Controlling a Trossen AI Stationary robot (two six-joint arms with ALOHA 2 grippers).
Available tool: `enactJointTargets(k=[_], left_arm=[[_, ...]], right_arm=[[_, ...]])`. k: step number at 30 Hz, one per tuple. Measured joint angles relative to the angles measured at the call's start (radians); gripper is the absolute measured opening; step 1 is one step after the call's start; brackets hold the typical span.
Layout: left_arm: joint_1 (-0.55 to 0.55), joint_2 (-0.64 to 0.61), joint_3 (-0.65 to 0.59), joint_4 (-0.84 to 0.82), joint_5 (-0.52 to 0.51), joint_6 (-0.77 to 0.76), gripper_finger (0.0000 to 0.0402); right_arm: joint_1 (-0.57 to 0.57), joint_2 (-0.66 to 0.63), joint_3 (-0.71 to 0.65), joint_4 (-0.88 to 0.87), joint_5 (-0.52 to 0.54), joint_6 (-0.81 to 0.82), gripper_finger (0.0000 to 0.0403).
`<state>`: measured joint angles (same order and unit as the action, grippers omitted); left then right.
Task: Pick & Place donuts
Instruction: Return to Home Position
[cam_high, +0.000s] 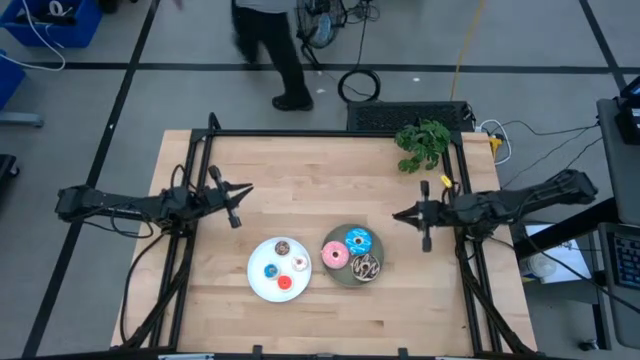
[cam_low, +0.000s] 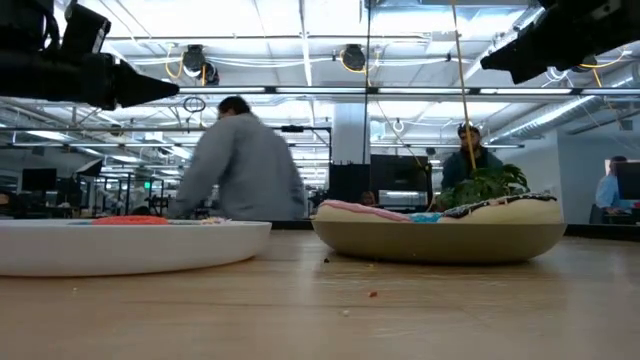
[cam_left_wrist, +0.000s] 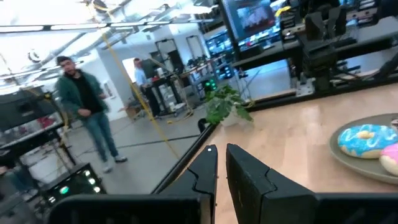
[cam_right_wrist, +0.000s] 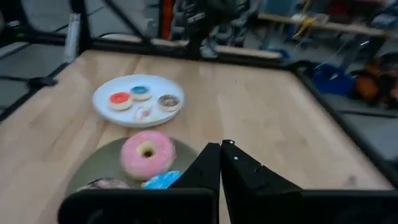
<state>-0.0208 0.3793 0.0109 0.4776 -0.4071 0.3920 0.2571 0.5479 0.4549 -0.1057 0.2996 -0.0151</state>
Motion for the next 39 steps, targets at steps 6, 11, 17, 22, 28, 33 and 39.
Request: enactJointTargets(k=[6, 11, 17, 22, 28, 33, 39], left_arm=[[0.0, 0.0, 0.0, -0.013, -0.095, -0.028, 0.0042], [0.0, 0.0, 0.0, -0.082, -0.092, -0.047, 0.0042], [0.001, 0.0, 0.0, -0.083, 0.002, -0.085, 0.0042], [0.001, 0.0, 0.0, -0.084, 0.118, -0.058, 0.0042], [0.001, -0.001, 0.0, -0.064, 0.202, -0.031, 0.0039], [0.001, 0.001, 0.0, -0.069, 0.28, -0.018, 0.0006], [0.002, 0.002, 0.0, -0.066, 0.305, -0.049, 0.0012]], right_arm=[[-0.035, -0.206, -0.03, -0.001, -0.02, -0.041, 0.0001], [-0.035, -0.325, -0.076, -0.017, -0.066, -0.046, 0.0001], [-0.036, -0.428, -0.187, 0.014, -0.063, -0.042, 0.0], [-0.036, -0.516, -0.268, 0.015, -0.065, -0.038, 0.0], [-0.035, -0.543, -0.289, 0.019, -0.069, -0.027, 0.0], [-0.035, -0.547, -0.33, 0.029, -0.066, -0.024, 0.0], [-0.048, -0.547, -0.4, 0.129, -0.068, -0.029, 0.0]])
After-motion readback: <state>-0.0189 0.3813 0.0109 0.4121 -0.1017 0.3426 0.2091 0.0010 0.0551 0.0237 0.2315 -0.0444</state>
